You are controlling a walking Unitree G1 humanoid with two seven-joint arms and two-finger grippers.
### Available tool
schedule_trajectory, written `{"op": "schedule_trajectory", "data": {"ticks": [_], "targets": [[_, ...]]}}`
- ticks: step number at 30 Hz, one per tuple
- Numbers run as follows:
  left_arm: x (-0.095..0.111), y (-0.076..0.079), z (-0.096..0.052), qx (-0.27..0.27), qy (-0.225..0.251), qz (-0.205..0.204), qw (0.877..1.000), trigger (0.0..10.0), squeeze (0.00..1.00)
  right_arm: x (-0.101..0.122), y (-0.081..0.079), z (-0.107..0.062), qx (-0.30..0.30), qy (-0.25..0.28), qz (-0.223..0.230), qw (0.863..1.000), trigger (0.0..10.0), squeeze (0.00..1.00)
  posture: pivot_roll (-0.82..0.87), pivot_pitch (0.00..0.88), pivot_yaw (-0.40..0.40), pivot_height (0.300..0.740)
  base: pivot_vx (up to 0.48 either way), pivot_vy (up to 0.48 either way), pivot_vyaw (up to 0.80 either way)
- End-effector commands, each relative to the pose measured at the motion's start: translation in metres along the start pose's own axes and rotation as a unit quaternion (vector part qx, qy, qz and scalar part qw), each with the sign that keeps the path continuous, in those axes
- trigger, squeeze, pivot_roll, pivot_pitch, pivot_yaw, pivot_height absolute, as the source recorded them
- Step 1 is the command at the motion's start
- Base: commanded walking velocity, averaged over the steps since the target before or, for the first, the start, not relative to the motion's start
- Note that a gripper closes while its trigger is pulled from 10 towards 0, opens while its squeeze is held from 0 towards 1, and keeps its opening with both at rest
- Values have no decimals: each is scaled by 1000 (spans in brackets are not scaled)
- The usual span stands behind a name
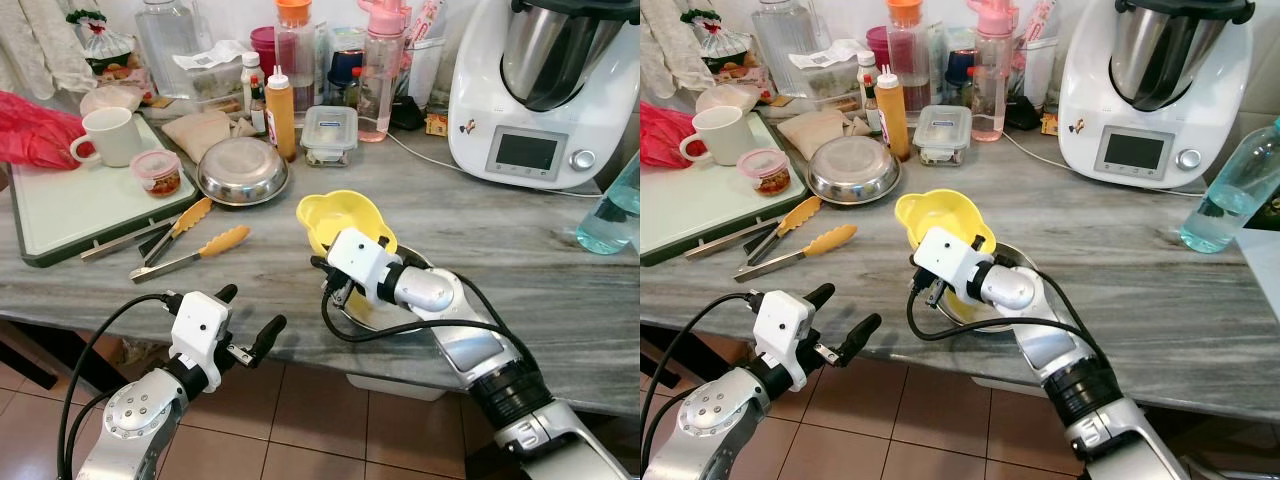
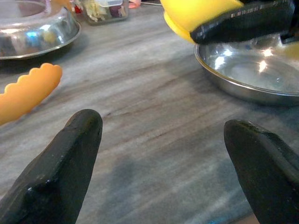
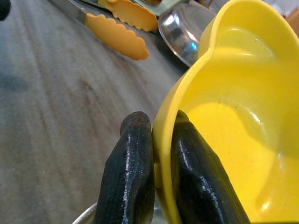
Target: Setting the table
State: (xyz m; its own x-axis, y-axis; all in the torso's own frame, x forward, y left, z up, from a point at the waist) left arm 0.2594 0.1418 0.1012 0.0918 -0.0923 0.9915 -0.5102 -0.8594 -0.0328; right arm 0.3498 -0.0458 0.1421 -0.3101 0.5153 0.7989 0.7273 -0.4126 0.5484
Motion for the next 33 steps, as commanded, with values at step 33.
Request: {"op": "schedule_trajectory", "data": {"ticks": [33], "targets": [[-2, 11, -9, -8, -25, -3, 1000, 10000, 0, 4, 16, 25, 71, 30, -96, 992, 10000, 0, 97, 125, 27, 740, 0, 0, 0]]}}
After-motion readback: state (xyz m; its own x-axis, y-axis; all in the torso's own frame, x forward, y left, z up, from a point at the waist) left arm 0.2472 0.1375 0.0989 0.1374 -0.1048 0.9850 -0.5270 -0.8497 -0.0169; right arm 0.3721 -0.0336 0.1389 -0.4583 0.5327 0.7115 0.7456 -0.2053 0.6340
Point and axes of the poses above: a point about 5 cm out from each wrist's last joint towards the gripper, its own z axis pointing out of the wrist towards the gripper, its own x axis along the axis of the wrist's last joint, y = z × x, the point moved 3 cm from there along z, pointing out of the wrist towards the gripper, and after that the axes turned 2 degrees about -z, right-handed, at the moved point
